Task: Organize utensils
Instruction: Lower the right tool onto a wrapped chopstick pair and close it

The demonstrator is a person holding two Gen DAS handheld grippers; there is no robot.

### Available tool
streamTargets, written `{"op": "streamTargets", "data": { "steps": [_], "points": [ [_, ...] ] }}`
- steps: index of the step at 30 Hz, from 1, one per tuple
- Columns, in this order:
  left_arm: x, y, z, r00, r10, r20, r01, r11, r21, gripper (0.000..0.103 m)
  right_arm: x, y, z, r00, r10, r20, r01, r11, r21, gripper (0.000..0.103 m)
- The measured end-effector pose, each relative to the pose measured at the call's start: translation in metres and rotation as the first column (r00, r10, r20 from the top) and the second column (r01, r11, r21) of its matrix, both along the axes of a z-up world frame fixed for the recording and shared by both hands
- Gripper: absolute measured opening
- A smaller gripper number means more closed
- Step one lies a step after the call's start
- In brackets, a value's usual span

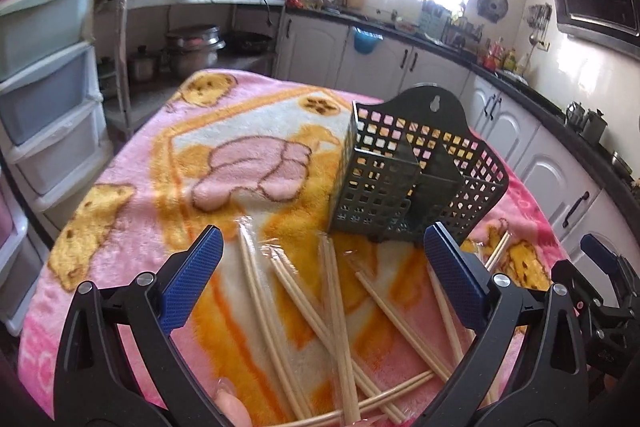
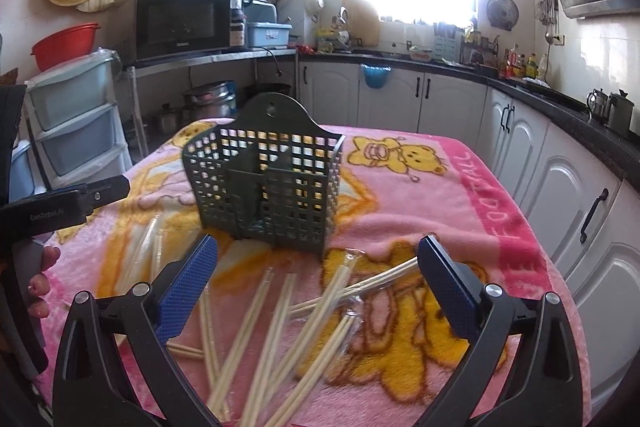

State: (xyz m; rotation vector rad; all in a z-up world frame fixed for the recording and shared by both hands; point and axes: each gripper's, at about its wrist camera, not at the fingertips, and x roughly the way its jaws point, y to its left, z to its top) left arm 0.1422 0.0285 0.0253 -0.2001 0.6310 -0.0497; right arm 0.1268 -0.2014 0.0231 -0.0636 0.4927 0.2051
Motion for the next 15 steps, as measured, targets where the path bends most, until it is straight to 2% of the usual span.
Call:
{"op": "streamTargets", "data": {
  "steps": [4, 6, 11, 15],
  "points": [
    [0.016, -0.005, -0.005, 0.999, -0.018, -0.033, 0.019, 0.999, 0.038, 0.093, 0.017, -0.009, -0.006, 0.999, -0.007, -0.044, 0.008, 1.000, 0.003, 0.097],
    [0.023, -0.005, -0.009, 0.998, -0.033, -0.060, 0.035, 0.999, 0.032, 0.093, 0.023, -0.012, -0.009, 0.998, -0.010, -0.057, 0.010, 1.000, 0.002, 0.097],
    [0.044, -0.008, -0.025, 0.988, -0.042, -0.147, 0.053, 0.996, 0.067, 0.093, 0.042, -0.018, -0.016, 0.994, -0.031, -0.103, 0.029, 0.999, -0.024, 0.097],
    [0.057, -0.006, -0.038, 0.979, -0.060, -0.195, 0.070, 0.996, 0.047, 0.093, 0.058, -0.021, -0.026, 0.986, -0.039, -0.160, 0.035, 0.999, -0.032, 0.097]
  ]
}}
